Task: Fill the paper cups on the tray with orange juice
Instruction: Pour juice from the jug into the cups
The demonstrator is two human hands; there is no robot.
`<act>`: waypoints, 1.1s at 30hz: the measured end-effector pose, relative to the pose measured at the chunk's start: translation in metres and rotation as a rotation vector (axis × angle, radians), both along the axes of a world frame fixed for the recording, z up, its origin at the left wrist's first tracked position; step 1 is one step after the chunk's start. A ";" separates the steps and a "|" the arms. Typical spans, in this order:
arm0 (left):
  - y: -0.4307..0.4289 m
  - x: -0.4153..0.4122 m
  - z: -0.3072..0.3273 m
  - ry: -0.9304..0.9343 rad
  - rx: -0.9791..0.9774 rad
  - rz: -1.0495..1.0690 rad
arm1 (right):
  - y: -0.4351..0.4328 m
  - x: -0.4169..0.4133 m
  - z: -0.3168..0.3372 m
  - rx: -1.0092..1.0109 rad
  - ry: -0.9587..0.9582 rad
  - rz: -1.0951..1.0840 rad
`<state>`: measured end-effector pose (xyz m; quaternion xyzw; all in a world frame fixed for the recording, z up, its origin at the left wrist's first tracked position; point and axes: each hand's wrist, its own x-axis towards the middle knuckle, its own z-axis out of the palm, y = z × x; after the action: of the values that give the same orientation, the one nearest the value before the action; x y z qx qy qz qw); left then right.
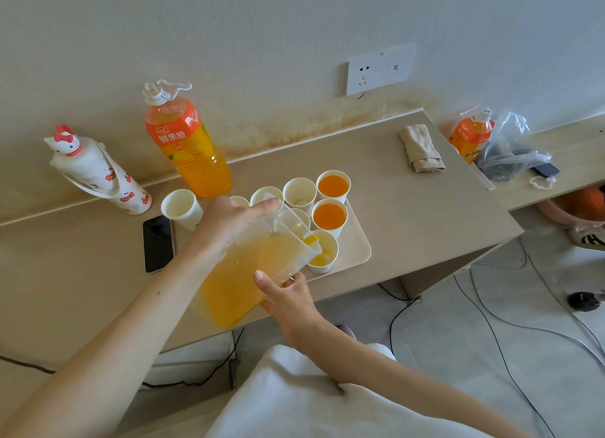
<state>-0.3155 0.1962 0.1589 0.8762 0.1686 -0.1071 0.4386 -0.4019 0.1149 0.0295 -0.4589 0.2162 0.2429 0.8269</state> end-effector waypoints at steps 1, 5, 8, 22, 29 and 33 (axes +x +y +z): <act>0.000 0.000 0.000 -0.002 -0.003 0.004 | -0.001 0.000 0.000 0.002 -0.003 0.001; 0.000 0.000 0.001 -0.008 -0.003 -0.004 | -0.002 0.000 0.002 0.005 -0.008 0.003; 0.000 0.000 0.002 -0.005 0.001 -0.012 | -0.003 0.001 0.005 0.009 -0.005 0.006; 0.001 0.000 0.002 -0.011 -0.003 -0.021 | -0.003 0.000 0.007 0.003 -0.009 0.016; 0.000 0.000 0.003 -0.005 0.002 -0.016 | -0.004 0.000 0.011 0.000 -0.005 0.016; -0.001 -0.001 0.004 -0.003 0.003 -0.017 | -0.004 -0.001 0.012 0.009 -0.011 0.018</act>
<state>-0.3161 0.1955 0.1627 0.8785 0.1607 -0.1090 0.4365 -0.4026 0.1110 0.0419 -0.4587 0.2063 0.2488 0.8278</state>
